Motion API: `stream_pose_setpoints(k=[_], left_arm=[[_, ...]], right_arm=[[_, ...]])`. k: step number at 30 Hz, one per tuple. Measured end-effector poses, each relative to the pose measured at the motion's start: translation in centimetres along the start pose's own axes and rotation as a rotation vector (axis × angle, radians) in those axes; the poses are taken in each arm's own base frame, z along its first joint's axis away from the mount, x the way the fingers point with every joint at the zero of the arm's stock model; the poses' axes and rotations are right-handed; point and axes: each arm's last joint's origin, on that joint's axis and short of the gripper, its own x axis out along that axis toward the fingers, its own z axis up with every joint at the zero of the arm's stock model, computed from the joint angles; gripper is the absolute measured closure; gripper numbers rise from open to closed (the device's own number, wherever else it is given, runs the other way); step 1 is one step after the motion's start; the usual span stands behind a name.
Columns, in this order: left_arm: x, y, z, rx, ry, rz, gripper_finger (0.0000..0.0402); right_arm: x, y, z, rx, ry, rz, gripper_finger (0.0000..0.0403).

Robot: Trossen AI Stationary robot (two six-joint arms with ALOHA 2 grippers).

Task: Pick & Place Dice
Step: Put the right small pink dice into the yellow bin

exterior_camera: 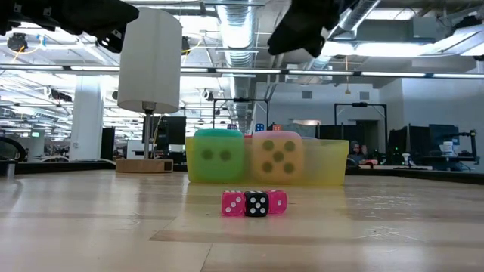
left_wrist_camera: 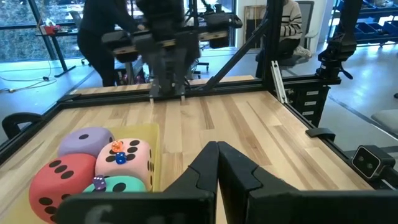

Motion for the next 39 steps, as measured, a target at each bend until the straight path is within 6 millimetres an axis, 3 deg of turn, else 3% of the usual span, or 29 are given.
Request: stream_pose_setpoints(k=[16, 22, 30, 39], left_arm=[[0.0, 0.0, 0.0, -0.001, -0.001, 0.000, 0.0402], [0.0, 0.0, 0.2, -0.007, -0.018, 0.000, 0.0402], [0.0, 0.0, 0.3, -0.010, -0.029, 0.001, 0.0402], [0.0, 0.0, 0.2, -0.008, -0.022, 0.001, 0.0402]], right_arm=[[-1.3, 5.9, -1.8, -0.049, -0.018, 0.064, 0.0343], [-1.5, 6.7, -1.9, -0.063, -0.042, 0.096, 0.0344], [-1.3, 6.3, -1.2, -0.015, -0.083, 0.092, 0.0344], [5.6, 7.4, -4.2, -0.100, 0.051, 0.109, 0.0344]])
